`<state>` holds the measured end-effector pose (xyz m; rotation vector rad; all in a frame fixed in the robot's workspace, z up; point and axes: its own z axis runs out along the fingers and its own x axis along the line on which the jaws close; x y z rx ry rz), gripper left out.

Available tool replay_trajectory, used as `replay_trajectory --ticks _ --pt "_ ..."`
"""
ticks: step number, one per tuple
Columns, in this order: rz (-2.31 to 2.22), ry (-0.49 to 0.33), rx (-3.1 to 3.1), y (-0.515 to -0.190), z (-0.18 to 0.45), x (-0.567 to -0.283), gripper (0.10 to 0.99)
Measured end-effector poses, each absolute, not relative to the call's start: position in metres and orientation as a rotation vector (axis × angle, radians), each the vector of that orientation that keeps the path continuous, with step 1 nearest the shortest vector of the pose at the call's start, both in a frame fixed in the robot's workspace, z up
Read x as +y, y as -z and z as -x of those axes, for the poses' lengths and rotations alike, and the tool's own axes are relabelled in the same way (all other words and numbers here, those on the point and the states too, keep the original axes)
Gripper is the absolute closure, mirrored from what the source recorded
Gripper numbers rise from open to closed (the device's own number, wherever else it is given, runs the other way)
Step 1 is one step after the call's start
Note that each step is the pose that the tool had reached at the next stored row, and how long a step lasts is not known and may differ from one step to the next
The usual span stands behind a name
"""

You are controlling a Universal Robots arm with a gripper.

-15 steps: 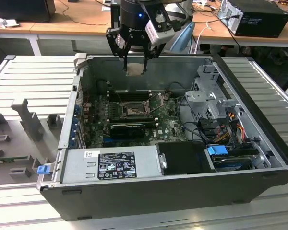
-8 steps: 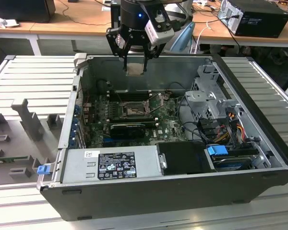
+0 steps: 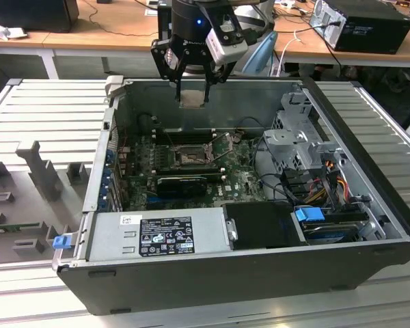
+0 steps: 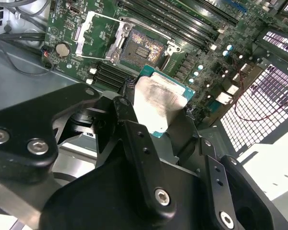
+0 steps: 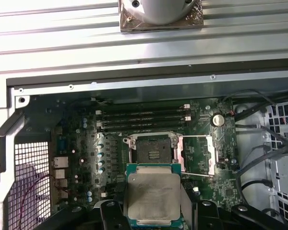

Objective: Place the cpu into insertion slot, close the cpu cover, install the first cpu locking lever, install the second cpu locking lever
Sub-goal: 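Place the cpu into insertion slot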

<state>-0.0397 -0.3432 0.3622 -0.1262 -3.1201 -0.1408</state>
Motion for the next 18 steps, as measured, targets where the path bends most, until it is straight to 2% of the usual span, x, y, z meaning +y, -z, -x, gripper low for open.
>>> replay_trajectory --ticks 18 --pt "0.200 0.142 -3.118 -0.3622 0.0397 -0.3432 0.557"
